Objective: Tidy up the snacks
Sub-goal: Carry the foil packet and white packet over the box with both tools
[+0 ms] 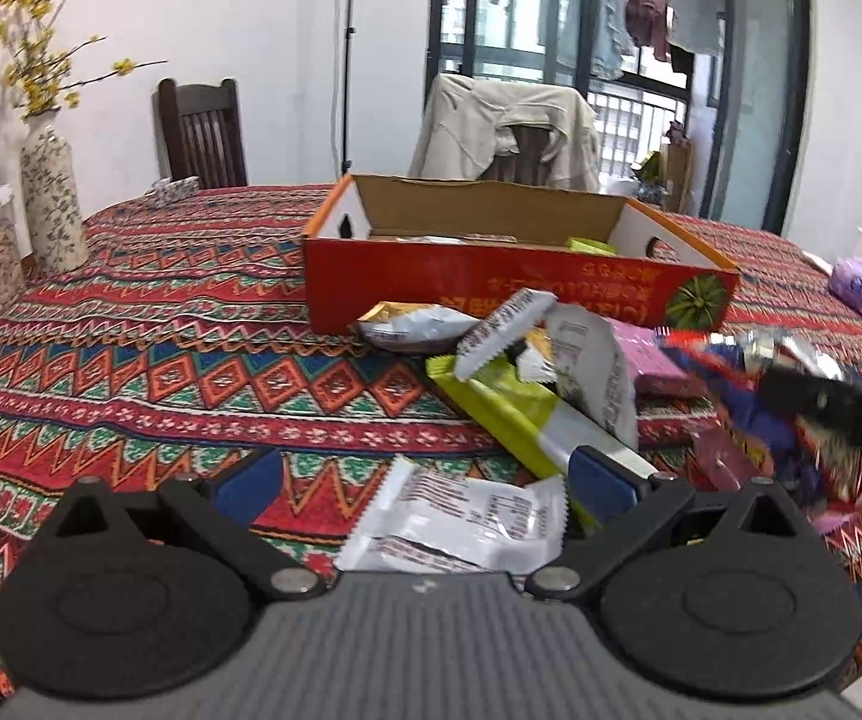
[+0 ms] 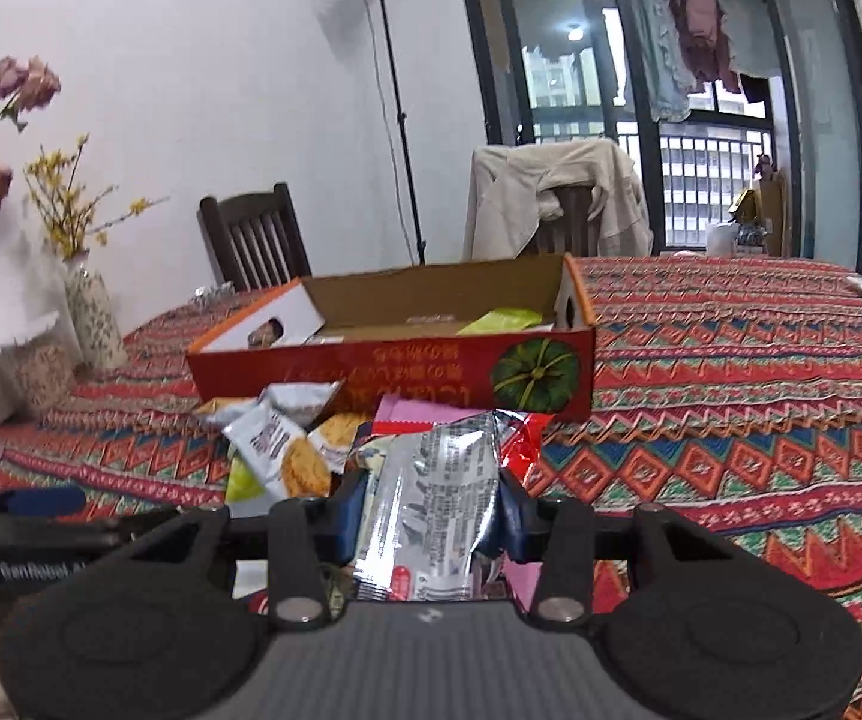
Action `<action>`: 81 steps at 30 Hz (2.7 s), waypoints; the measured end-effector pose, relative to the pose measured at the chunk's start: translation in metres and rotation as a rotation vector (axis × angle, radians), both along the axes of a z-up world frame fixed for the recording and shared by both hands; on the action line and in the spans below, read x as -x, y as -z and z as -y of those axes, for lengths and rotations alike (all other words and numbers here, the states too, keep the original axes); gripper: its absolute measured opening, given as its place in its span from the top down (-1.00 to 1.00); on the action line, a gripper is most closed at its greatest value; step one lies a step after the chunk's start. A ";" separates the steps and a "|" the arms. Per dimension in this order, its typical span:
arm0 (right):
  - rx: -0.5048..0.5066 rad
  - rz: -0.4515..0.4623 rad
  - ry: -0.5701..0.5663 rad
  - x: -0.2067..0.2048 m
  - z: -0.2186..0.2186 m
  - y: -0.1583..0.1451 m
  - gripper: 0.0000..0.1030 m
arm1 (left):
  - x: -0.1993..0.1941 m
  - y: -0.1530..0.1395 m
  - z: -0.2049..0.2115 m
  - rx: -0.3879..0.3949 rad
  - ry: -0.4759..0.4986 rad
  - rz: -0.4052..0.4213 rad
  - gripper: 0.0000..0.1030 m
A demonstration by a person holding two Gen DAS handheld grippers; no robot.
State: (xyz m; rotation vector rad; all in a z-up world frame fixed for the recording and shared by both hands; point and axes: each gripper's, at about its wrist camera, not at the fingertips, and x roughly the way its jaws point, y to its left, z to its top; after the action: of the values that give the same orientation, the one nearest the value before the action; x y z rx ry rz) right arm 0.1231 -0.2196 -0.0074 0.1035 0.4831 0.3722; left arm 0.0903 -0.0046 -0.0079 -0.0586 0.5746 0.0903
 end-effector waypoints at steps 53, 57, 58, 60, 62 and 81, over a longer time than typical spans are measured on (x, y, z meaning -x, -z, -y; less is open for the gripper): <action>-0.051 0.141 -0.003 -0.049 0.002 -0.037 0.18 | -0.049 -0.065 -0.008 0.050 -0.016 0.216 -0.05; -0.045 0.152 -0.003 -0.066 -0.003 -0.043 0.18 | -0.067 -0.072 -0.007 0.047 -0.012 0.224 -0.05; -0.044 0.155 -0.002 -0.070 -0.004 -0.045 0.18 | -0.071 -0.074 -0.007 0.044 -0.010 0.228 -0.05; -0.043 0.159 -0.003 -0.079 -0.006 -0.048 0.18 | -0.078 -0.076 -0.006 0.039 -0.007 0.234 -0.05; -0.040 0.162 -0.003 -0.088 -0.009 -0.051 0.18 | -0.085 -0.077 -0.006 0.037 -0.004 0.236 -0.05; -0.037 0.163 -0.005 -0.172 -0.033 -0.062 0.18 | -0.161 -0.081 -0.015 0.088 -0.020 0.244 -0.05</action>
State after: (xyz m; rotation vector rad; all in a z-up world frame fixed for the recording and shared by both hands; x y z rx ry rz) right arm 0.2950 -0.1869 0.0543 0.1067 0.3156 0.3913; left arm 0.2515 0.0106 0.0729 -0.1584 0.3344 0.0756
